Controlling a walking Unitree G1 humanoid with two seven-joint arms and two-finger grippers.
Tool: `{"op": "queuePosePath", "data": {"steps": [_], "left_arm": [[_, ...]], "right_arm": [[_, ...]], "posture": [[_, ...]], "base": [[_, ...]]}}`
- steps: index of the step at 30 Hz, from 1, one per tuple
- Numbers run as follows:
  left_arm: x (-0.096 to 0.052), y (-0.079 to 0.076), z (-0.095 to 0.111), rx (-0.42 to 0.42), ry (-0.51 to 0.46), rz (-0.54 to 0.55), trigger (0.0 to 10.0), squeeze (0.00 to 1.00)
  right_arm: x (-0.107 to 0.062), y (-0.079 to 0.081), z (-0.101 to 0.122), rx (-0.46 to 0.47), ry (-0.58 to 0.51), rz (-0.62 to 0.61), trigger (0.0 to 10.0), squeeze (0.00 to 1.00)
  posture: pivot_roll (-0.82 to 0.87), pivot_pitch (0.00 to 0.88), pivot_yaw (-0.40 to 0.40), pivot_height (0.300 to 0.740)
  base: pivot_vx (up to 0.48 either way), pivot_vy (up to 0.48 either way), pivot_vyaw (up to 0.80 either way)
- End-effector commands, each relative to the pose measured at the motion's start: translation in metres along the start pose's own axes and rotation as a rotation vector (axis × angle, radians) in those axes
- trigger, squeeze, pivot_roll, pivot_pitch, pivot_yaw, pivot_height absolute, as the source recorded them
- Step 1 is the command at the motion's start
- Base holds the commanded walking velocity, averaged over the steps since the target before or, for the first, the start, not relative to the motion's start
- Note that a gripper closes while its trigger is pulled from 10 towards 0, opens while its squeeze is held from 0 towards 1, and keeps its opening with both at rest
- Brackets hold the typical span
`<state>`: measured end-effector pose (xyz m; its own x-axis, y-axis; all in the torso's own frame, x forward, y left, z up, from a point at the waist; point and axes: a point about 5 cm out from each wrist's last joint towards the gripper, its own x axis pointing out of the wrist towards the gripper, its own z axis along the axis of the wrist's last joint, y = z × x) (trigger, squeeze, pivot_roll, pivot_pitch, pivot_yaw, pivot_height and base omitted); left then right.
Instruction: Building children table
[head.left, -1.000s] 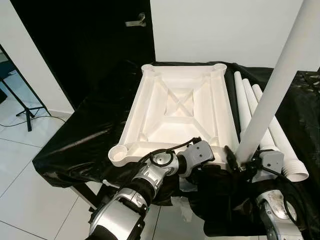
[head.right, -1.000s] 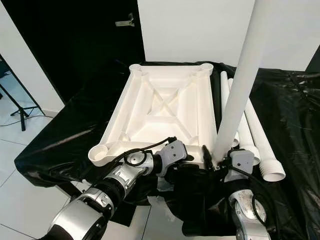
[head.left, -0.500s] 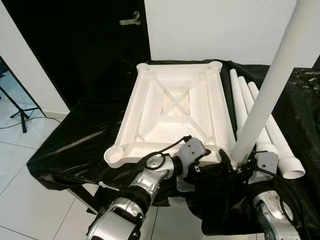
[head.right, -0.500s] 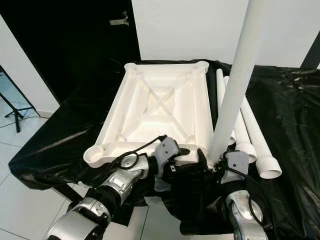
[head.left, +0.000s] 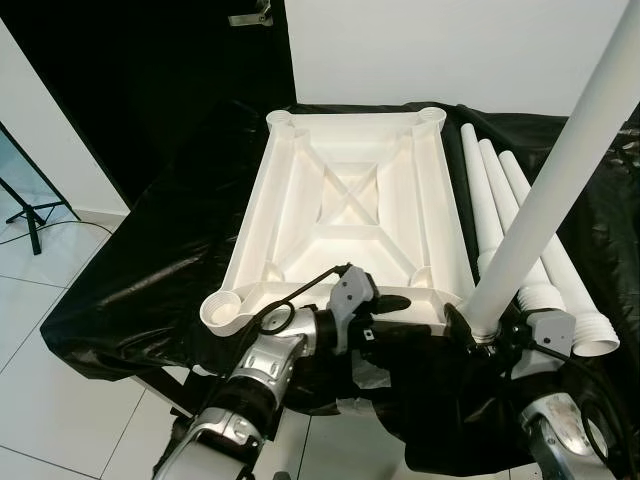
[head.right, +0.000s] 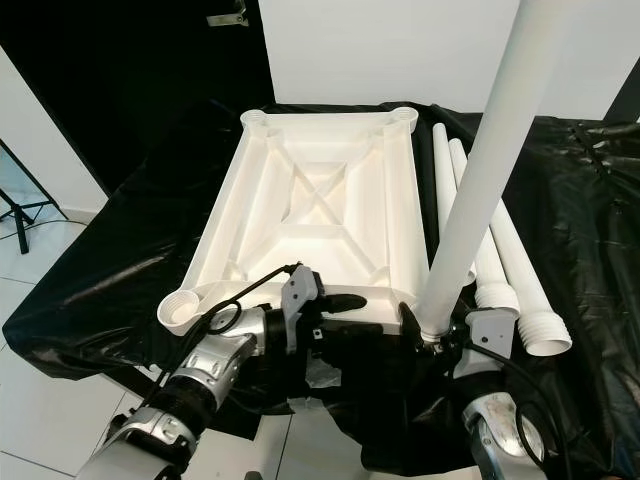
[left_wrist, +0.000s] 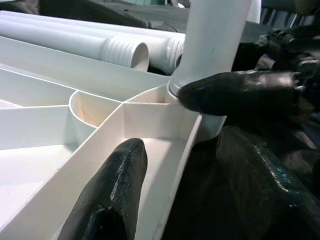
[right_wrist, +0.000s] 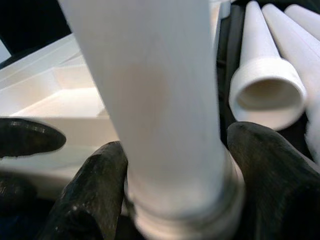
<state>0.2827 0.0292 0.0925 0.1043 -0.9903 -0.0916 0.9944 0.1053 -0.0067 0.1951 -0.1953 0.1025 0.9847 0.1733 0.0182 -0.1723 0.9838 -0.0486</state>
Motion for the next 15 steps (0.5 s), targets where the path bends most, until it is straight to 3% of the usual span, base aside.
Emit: {"op": "queuePosePath", "data": {"steps": [1, 2, 3, 4, 5, 6, 9, 10, 13, 15], "left_arm": [[-0.007, -0.012, -0.021, -0.048, 0.095, -0.102, 10.0, 0.0], [-0.007, -0.012, -0.021, -0.048, 0.095, -0.102, 10.0, 0.0], [-0.008, -0.013, -0.022, -0.035, 0.121, -0.116, 10.0, 0.0], [-0.009, -0.013, -0.022, -0.026, 0.138, -0.127, 10.0, 0.0], [-0.009, -0.013, -0.022, -0.026, 0.138, -0.127, 10.0, 0.0], [-0.009, -0.013, -0.022, -0.02, 0.153, -0.132, 10.0, 0.0], [-0.01, -0.013, -0.023, -0.011, 0.175, -0.132, 10.0, 0.0], [-0.012, -0.014, -0.026, -0.02, 0.215, -0.152, 10.0, 0.0], [-0.012, -0.014, -0.026, -0.02, 0.215, -0.152, 10.0, 0.0], [-0.013, -0.016, -0.034, -0.027, 0.295, -0.156, 10.0, 0.0]], "right_arm": [[-0.008, 0.001, -0.009, 0.02, 0.072, 0.009, 10.0, 0.0], [-0.008, 0.001, -0.009, 0.02, 0.072, 0.009, 10.0, 0.0], [-0.011, 0.002, -0.007, 0.019, 0.081, 0.021, 6.9, 0.0], [-0.013, 0.001, -0.006, 0.016, 0.091, 0.027, 4.7, 0.0], [-0.013, 0.001, -0.006, 0.016, 0.091, 0.027, 4.7, 0.0], [-0.014, 0.001, -0.006, 0.014, 0.1, 0.03, 3.4, 0.0], [-0.016, 0.001, -0.005, 0.011, 0.11, 0.033, 3.0, 0.0], [-0.017, 0.001, -0.005, 0.011, 0.118, 0.039, 0.0, 0.0], [-0.017, 0.001, -0.005, 0.011, 0.118, 0.039, 0.0, 0.0], [-0.017, 0.0, -0.007, 0.022, 0.143, 0.062, 0.0, 0.0]], "posture": [[0.05, 0.0, 0.066, 0.74], [0.05, 0.0, 0.066, 0.74], [0.05, 0.0, 0.068, 0.74], [0.05, 0.0, 0.068, 0.74], [0.05, 0.0, 0.068, 0.74], [0.04, 0.0, 0.069, 0.74], [0.04, 0.0, 0.068, 0.74], [0.04, 0.0, 0.067, 0.74], [0.04, 0.0, 0.067, 0.74], [0.04, 0.0, 0.06, 0.74]], "base": [[0.0, 0.0, 0.0], [0.0, 0.0, 0.0], [0.0, 0.0, 0.0], [0.0, 0.0, 0.0], [0.0, 0.0, 0.0], [0.0, 0.0, 0.0], [0.0, 0.0, 0.0], [0.0, 0.0, 0.0], [0.0, 0.0, 0.0], [0.0, 0.0, 0.0]]}}
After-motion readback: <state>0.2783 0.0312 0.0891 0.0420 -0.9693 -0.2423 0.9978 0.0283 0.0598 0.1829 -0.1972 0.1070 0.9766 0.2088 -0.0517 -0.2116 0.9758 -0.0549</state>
